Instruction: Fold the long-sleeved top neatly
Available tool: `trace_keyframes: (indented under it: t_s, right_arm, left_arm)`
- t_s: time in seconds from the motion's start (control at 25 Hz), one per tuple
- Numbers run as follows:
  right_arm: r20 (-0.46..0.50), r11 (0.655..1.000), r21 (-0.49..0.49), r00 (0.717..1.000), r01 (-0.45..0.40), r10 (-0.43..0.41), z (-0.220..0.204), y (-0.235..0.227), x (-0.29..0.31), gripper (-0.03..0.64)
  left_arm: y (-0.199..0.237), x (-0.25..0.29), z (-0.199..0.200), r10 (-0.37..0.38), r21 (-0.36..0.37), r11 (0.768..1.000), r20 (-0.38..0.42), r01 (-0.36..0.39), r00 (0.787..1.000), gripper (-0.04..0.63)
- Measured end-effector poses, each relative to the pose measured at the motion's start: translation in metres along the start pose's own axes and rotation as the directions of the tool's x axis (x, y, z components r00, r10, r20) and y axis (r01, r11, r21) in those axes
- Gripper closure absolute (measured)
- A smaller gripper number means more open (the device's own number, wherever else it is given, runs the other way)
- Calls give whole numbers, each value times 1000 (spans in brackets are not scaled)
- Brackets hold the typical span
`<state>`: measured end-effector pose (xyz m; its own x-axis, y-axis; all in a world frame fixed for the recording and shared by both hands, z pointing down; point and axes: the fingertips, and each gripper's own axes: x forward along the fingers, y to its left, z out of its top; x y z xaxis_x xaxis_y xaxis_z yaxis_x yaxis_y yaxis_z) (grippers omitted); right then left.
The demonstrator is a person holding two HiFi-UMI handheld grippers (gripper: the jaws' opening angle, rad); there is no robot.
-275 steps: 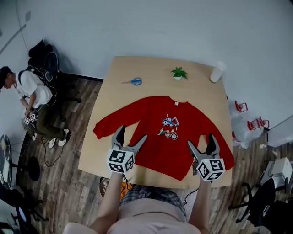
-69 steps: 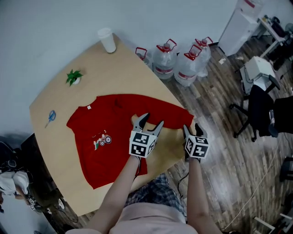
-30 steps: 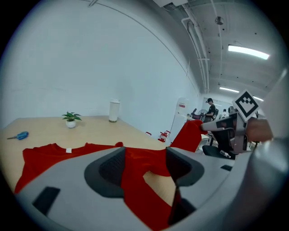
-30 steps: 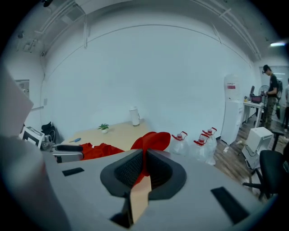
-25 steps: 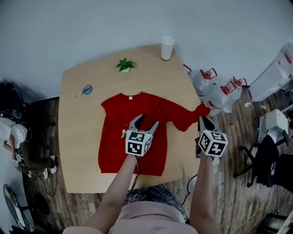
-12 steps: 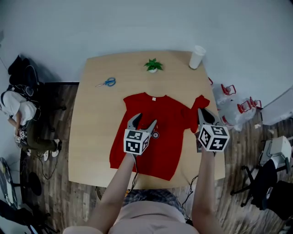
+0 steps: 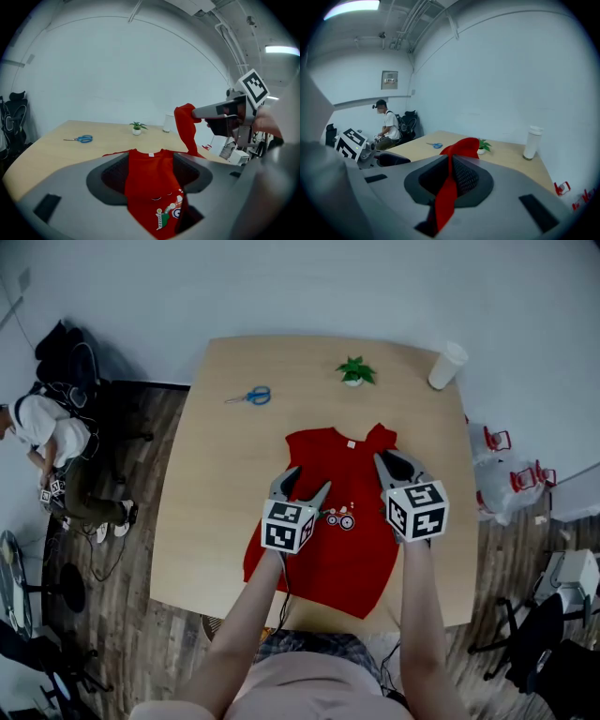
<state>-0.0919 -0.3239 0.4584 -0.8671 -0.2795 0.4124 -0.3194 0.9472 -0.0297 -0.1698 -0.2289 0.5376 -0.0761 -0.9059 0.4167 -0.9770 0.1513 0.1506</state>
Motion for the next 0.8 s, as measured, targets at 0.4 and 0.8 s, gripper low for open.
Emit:
trace_keyframes:
  t_s: [0.4, 0.8]
  right_arm:
    - [-188, 965, -72, 954, -251, 234, -54, 90, 109, 582]
    - [-306, 955, -58, 916, -291, 260, -101, 123, 162, 571]
  left_arm:
    - [59, -9, -28, 58, -33, 998, -47, -60, 997, 316]
    - [99, -29, -57, 115, -89, 989, -79, -122, 990, 316]
